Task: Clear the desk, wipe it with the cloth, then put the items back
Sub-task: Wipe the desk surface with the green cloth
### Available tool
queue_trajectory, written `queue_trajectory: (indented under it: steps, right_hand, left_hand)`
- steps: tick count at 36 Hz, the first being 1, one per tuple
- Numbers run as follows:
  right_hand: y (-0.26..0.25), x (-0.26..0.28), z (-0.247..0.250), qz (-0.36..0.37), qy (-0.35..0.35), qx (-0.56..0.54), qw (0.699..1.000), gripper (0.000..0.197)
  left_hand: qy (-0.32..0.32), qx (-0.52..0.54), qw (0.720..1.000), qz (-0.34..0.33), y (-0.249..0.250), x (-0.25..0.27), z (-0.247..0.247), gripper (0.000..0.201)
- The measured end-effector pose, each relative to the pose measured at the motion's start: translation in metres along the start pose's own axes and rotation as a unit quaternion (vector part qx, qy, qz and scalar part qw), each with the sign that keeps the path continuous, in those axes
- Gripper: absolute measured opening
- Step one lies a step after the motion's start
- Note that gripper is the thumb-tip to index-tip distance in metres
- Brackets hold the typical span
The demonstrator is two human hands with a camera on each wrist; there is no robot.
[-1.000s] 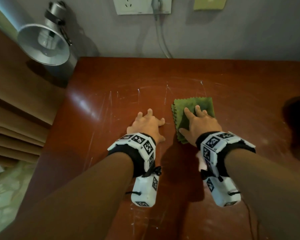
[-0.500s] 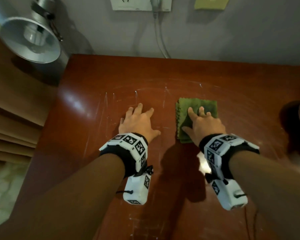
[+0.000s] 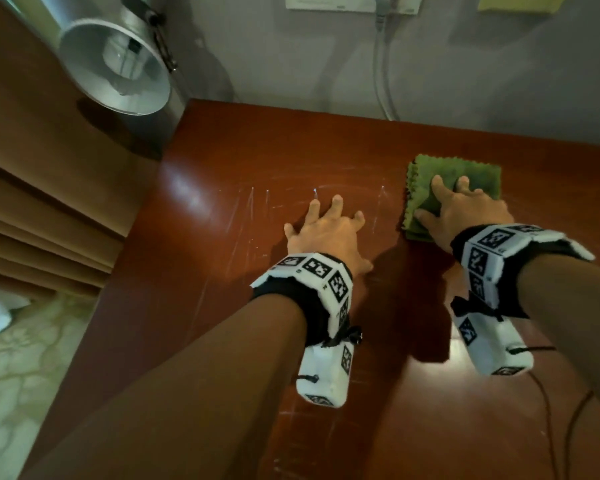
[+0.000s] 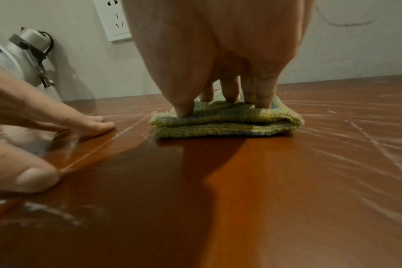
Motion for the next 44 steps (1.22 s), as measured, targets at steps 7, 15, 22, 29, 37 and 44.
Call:
queue_trajectory:
  steps: [7, 15, 22, 29, 37, 44]
  right_hand:
    - [-0.04, 0.096, -0.042, 0.071, -0.04, -0.027, 0.996, 0.07]
    - [-0.053, 0.065, -0.039, 0.105, -0.03, -0.061, 0.992, 0.064]
    - [-0.091, 0.001, -0.007, 0.119, -0.001, -0.073, 0.99, 0.061]
    - [-0.126, 0.063, -0.034, 0.172, -0.018, -0.06, 0.983, 0.063]
    - [-0.166, 0.095, -0.047, 0.198, -0.077, -0.034, 0.977, 0.063]
    - [-0.206, 0.05, -0.02, 0.179, -0.027, -0.027, 0.983, 0.062]
  left_hand:
    - [0.005, -0.018, 1.0, 0.011, 0.004, 0.005, -0.001, 0.085]
    - [0.021, -0.057, 0.998, 0.021, 0.001, 0.002, 0.002, 0.087]
    - [0.069, -0.01, 0.995, 0.076, -0.028, 0.008, 0.01, 0.096]
    - [0.066, 0.005, 0.99, 0.128, -0.079, 0.019, 0.019, 0.103]
    - [0.022, -0.025, 0.989, 0.147, -0.133, 0.027, 0.024, 0.112]
    - [0.014, 0.013, 0.987, 0.161, -0.193, 0.036, 0.022, 0.115]
Point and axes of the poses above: each hand's wrist, its own x-axis away from the middle knuckle, its own z-axis out of the back of the hand, y = z × x, the point moved 7 cm from there along -x, towards the middle knuckle, and after that the axes turned 10 degrees about z, right-handed, at the moved point
